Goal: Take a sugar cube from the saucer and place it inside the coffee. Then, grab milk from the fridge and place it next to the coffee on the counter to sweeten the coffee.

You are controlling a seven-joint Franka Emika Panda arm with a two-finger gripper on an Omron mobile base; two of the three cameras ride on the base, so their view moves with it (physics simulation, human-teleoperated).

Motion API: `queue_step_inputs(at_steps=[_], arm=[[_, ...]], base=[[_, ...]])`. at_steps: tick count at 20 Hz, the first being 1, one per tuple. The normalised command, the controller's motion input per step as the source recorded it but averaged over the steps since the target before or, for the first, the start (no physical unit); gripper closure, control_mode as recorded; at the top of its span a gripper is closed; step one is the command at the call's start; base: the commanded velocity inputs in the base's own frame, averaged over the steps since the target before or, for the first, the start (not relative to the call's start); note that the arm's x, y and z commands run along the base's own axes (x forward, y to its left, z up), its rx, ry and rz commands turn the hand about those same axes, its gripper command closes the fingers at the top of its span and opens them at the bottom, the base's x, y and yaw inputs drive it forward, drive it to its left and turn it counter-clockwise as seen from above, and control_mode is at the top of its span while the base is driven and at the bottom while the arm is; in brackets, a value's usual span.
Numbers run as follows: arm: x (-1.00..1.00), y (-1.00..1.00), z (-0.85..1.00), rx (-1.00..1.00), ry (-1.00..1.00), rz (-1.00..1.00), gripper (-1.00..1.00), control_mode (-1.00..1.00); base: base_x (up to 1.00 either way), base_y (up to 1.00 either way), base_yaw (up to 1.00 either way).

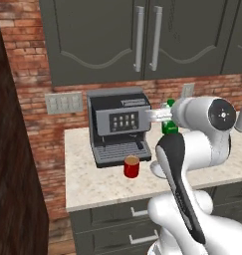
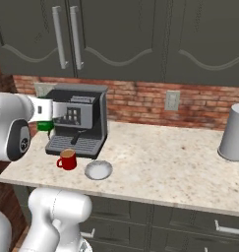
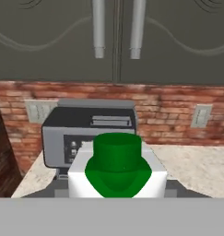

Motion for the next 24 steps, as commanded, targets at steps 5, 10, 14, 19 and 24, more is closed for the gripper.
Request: queue_step_inputs(at_steps=[5, 10, 14, 19, 24], arm=[[0.00, 0.34, -0.18, -0.04, 0.00, -0.21, 1.00, -1.00], [0.00, 0.55, -0.37, -0.01, -0.10, -0.26, 1.00, -1.00], [0.01, 0.30, -0.46, 0.12, -0.17, -0.27, 1.00, -1.00], [0.02, 0.11, -0.37, 0.13, -0.09, -0.19, 1.00, -1.00], [0.05, 0.00, -0.30, 0.17, 0.00, -0.09, 1.00, -1.00]], base=[[0.00, 0.00, 0.00], [0.00, 0.00, 0.00], [0.00, 0.00, 0.00], [0.00, 0.00, 0.00], [0.00, 0.00, 0.00]])
